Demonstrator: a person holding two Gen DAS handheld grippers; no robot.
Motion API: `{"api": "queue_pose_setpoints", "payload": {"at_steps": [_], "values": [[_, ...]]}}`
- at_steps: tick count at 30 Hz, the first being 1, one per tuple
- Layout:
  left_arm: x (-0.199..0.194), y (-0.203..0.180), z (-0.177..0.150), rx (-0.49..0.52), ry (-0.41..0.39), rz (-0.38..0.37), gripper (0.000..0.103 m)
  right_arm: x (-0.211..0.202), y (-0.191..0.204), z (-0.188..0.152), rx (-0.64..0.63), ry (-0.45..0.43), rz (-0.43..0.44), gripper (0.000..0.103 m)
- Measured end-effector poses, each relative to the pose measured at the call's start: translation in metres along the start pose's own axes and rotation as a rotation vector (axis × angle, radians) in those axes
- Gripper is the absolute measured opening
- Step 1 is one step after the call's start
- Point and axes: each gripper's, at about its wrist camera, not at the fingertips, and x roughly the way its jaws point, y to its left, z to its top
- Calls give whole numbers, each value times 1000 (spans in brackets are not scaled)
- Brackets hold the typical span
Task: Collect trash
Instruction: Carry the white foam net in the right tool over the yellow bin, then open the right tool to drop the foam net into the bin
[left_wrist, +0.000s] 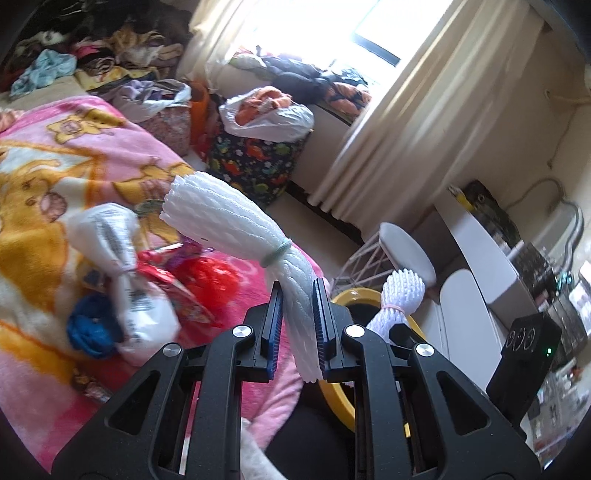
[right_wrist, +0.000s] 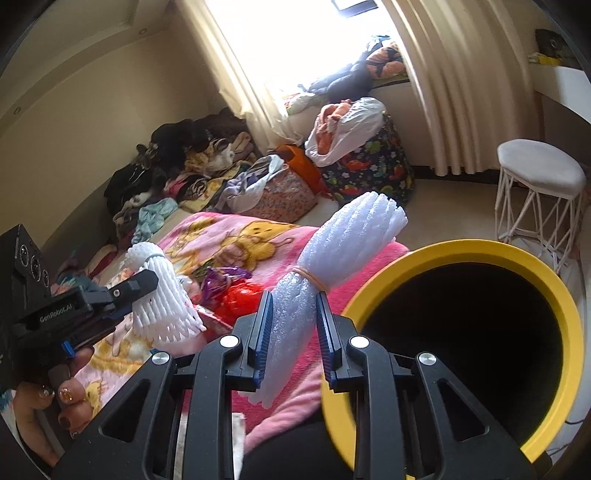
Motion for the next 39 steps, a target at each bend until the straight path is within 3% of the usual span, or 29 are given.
{"api": "queue_pose_setpoints", "payload": {"at_steps": [19, 39], "values": [[56, -58, -32, 141, 136, -87, 11, -25, -61, -13, 119, -6, -112, 23], [100, -90, -64, 243, 282, -145, 11, -27, -107, -24, 208, 37, -229, 24]]}}
